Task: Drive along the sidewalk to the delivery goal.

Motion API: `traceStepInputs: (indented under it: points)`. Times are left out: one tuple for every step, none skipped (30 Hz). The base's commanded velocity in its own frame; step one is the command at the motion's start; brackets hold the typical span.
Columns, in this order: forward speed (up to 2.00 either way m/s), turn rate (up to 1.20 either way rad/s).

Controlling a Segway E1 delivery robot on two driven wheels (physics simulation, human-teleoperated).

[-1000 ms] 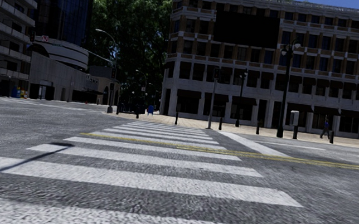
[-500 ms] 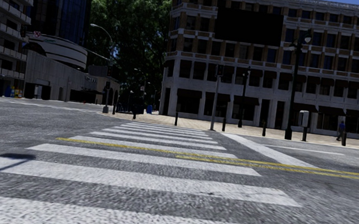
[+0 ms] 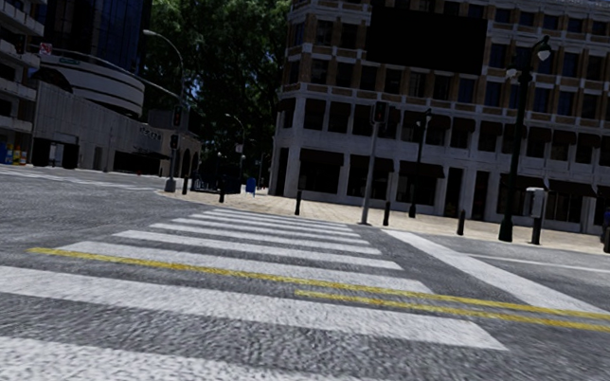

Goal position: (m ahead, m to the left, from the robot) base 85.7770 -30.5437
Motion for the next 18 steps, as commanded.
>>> traceStepInputs:
  points:
    - [2.0,0.0]
    - [2.0,0.0]
    - [2.0,0.0]
    - [2.0,0.0]
    - [2.0,0.0]
    - [2.0,0.0]
    - [2.0,0.0]
    - [2.0,0.0]
    - [2.0,0.0]
    - [2.0,0.0]
    - [2.0,0.0]
    - [2.0,0.0]
    - [2.0,0.0]
    - [2.0,0.0]
    - [2.0,0.0]
    - [2.0,0.0]
    - [2.0,0.0]
    - [2.0,0.0]
